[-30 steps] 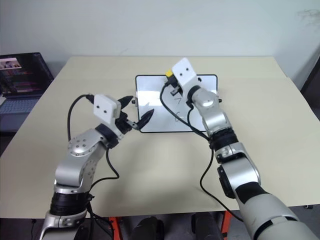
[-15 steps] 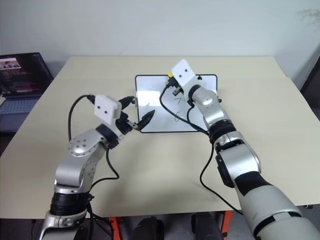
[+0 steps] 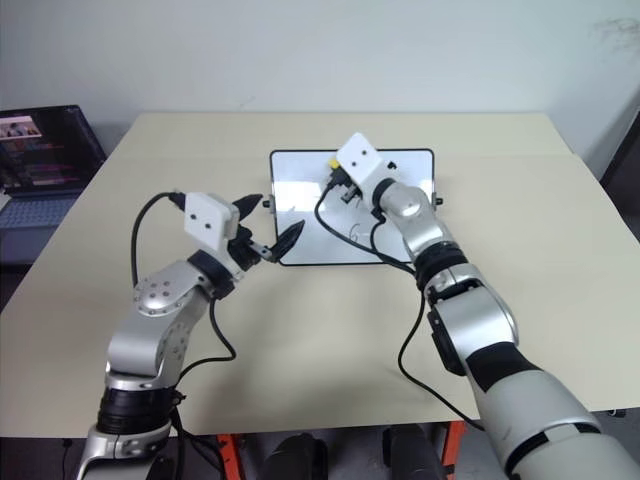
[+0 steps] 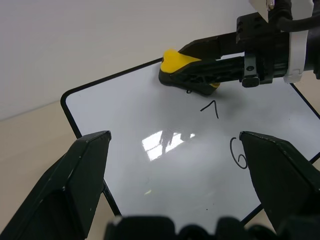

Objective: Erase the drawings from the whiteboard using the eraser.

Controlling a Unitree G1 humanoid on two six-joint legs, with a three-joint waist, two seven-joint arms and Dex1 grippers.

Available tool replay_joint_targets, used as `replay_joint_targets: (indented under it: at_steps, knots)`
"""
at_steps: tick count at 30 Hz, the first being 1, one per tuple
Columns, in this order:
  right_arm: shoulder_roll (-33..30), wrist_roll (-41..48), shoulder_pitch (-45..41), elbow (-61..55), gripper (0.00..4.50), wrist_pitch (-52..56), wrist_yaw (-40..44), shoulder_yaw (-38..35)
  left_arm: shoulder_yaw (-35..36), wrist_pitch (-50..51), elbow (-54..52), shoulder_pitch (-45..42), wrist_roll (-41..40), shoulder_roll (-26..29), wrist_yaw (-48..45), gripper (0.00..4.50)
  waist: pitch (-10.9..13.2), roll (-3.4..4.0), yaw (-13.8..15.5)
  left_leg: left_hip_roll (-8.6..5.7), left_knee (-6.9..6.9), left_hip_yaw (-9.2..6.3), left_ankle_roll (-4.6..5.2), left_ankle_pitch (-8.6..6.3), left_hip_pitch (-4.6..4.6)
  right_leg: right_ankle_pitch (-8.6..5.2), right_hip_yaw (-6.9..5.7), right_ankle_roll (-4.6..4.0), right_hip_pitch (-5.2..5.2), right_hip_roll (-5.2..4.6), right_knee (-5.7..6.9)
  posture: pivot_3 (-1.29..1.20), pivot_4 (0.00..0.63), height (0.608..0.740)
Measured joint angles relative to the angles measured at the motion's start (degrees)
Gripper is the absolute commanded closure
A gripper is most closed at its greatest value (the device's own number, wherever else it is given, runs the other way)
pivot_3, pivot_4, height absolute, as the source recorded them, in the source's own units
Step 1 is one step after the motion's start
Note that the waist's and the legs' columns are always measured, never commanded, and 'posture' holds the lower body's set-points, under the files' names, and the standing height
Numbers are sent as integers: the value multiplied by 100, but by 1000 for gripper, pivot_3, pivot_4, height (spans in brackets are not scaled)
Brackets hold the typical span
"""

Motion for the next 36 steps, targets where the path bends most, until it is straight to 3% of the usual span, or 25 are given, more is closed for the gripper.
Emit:
replay_joint_targets:
  at_steps: [17, 36]
  knots:
    - [-298, 30, 146, -616, 3398, 99, 51, -61, -5, -8, 10, -130, 0, -29, -7, 0, 0, 0, 21, -1, 0, 0, 0, 0, 0, 0, 0, 0, 0, -1, -1, 0, 150, 740]
    - [-392, -220, -265, 328, 3398, -132, -504, -134, -16, 41, -48, -30, -2, -27, 4, 0, 0, 0, 6, 0, 0, 2, 0, 0, 0, 0, 1, 0, 0, -1, 0, 0, 150, 740]
